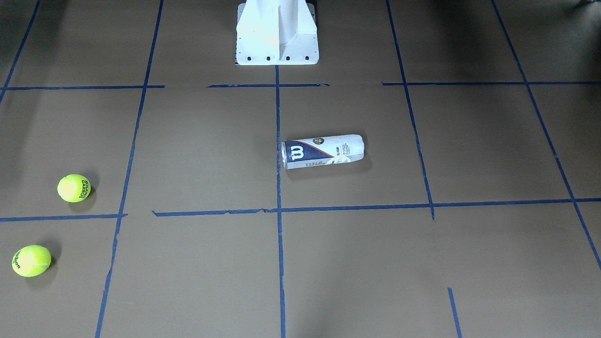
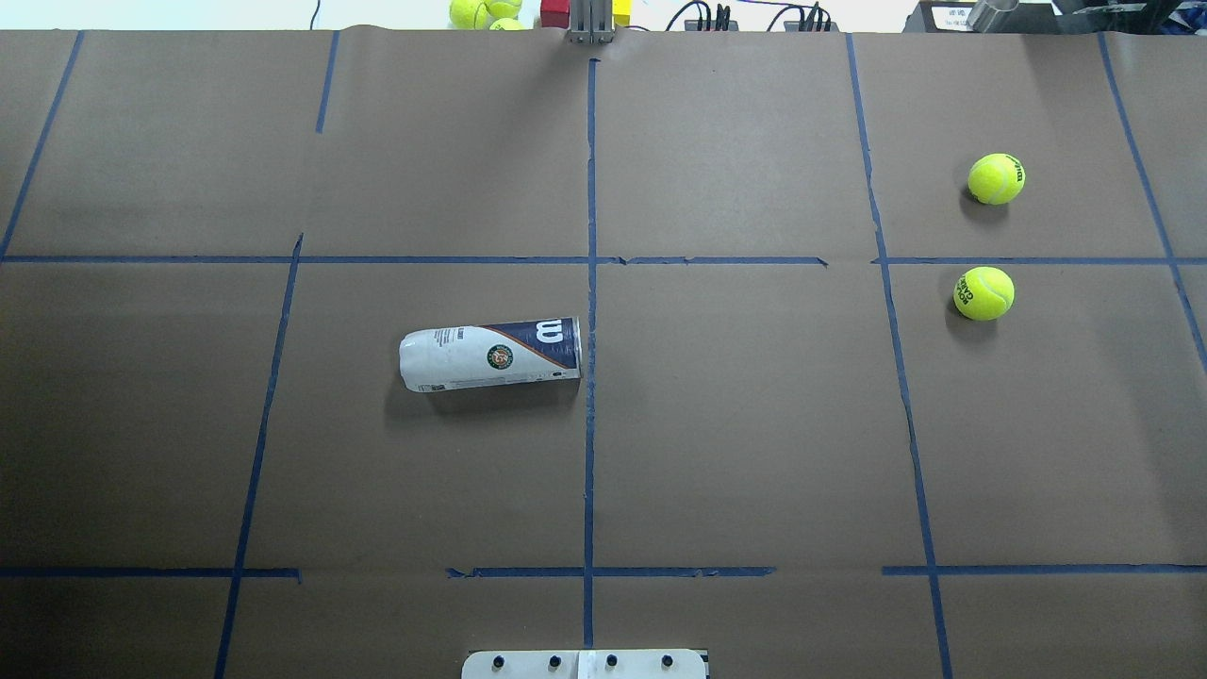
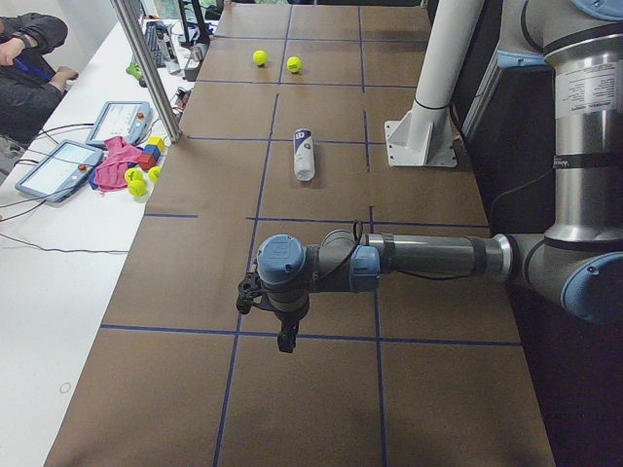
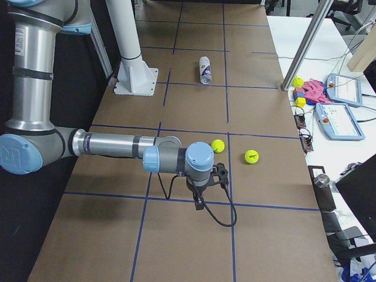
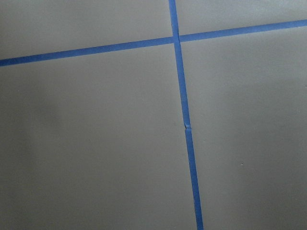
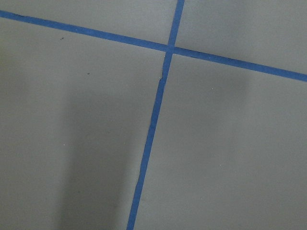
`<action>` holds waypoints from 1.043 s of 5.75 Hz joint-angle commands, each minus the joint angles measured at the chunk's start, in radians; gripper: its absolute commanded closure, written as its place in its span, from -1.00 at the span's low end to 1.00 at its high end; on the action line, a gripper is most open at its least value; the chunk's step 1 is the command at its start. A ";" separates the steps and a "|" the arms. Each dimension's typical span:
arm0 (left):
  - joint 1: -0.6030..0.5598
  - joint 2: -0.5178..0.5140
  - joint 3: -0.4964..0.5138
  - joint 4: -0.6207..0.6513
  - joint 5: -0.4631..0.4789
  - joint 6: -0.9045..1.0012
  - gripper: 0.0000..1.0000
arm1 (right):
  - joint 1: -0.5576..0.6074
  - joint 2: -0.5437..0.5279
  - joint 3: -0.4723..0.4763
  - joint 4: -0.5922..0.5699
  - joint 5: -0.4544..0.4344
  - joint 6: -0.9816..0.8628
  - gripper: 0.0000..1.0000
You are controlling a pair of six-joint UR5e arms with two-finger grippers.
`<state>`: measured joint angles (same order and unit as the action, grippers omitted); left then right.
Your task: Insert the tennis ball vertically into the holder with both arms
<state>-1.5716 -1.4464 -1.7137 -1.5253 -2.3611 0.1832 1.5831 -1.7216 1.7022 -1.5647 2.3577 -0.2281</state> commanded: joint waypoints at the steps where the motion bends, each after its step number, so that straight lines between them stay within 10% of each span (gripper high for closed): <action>1: 0.019 -0.087 -0.018 -0.016 0.017 -0.005 -1.00 | 0.000 0.005 0.001 0.000 0.000 0.001 -1.00; 6: 0.193 -0.189 -0.059 -0.304 0.017 -0.105 -1.00 | 0.000 0.005 0.001 0.000 0.000 0.004 -1.00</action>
<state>-1.4462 -1.6128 -1.7551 -1.7573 -2.3502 0.1154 1.5830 -1.7166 1.7027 -1.5647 2.3577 -0.2254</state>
